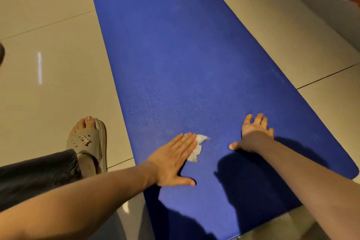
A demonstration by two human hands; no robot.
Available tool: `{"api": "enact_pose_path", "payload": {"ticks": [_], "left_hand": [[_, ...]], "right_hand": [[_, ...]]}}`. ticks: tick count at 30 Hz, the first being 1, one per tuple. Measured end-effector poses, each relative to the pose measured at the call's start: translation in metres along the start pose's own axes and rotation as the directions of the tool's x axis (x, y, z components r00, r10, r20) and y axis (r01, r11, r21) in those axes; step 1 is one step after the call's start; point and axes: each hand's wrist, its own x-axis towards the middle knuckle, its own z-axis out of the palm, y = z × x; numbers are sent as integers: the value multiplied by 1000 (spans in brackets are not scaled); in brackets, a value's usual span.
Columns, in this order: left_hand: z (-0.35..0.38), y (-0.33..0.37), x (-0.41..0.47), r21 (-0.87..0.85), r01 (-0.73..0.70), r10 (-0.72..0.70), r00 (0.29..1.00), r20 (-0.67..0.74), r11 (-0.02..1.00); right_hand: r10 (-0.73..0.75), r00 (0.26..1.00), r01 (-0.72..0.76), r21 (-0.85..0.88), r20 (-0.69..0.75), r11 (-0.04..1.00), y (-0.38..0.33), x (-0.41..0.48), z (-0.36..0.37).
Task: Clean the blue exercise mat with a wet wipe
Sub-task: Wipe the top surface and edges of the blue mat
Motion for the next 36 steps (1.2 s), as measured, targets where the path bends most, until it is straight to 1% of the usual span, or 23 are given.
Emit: {"api": "enact_pose_path", "payload": {"ticks": [1,2,4,5,6,8,10,11,13,15,17,18,19,20,21,23,24,25,27,30,32,36], "left_hand": [[-6,-15,5,-1,49,-49,999,-13,999],[-13,-33,11,-37,137,-138,990,-34,990],[-30,-63,24,-59,336,-338,941,-29,940],[-35,-72,31,-39,402,-402,916,-8,915],[-38,-76,37,-37,438,-438,899,4,898],[-35,-67,43,-115,473,-477,879,-8,874],[-19,-37,37,-188,441,-453,891,-28,878],[-9,-18,29,-212,388,-406,913,-43,897],[9,16,3,-240,231,-257,962,-86,943],[20,30,-20,-187,105,-121,990,-74,977],[21,16,-31,-82,23,-25,999,-23,996],[18,3,-30,-27,5,-5,1000,-28,1000],[15,-13,-25,10,28,-28,999,-37,1000],[10,-29,-19,20,104,-103,994,-46,994],[2,-46,-11,10,210,-209,976,-53,978],[-13,-73,6,-16,413,-413,910,-45,911],[-18,-78,14,-44,479,-481,876,-40,877],[-21,-77,20,-87,517,-521,853,-34,852],[-17,-57,24,-197,536,-550,835,-23,821],[7,4,0,-274,461,-486,873,-29,844],[17,40,-17,-287,432,-453,891,-9,855],[10,74,-22,-243,512,-498,859,122,824]], "right_hand": [[-30,1000,30,-13,11,999,-7,-6,1],[-67,998,68,-30,16,997,-16,-13,5],[-144,990,144,-87,13,986,-35,-29,20],[-173,985,173,-126,9,977,-43,-36,28],[-187,982,185,-162,1,969,-49,-41,35],[-185,982,176,-205,-25,963,-53,-44,43],[-185,982,171,-225,-43,959,-53,-42,44],[-189,981,174,-232,-45,957,-53,-41,45],[-189,981,171,-243,-52,955,-53,-40,45],[-192,980,172,-244,-59,954,-54,-40,47],[-191,979,169,-242,-68,956,-55,-39,47],[-191,979,168,-242,-75,956,-55,-39,47],[-190,979,167,-240,-78,956,-55,-38,48],[-189,979,166,-235,-78,958,-56,-38,48],[-188,979,166,-234,-76,958,-56,-37,48],[-187,980,167,-236,-68,957,-55,-37,48],[-187,980,167,-237,-65,957,-55,-36,47],[-186,980,167,-232,-64,958,-55,-35,47],[-181,981,162,-216,-69,963,-56,-33,48],[-177,979,153,-213,-97,965,-57,-34,51],[-179,979,157,-195,-96,968,-56,-38,49],[-172,985,166,-181,-18,969,-55,-50,28]]}}
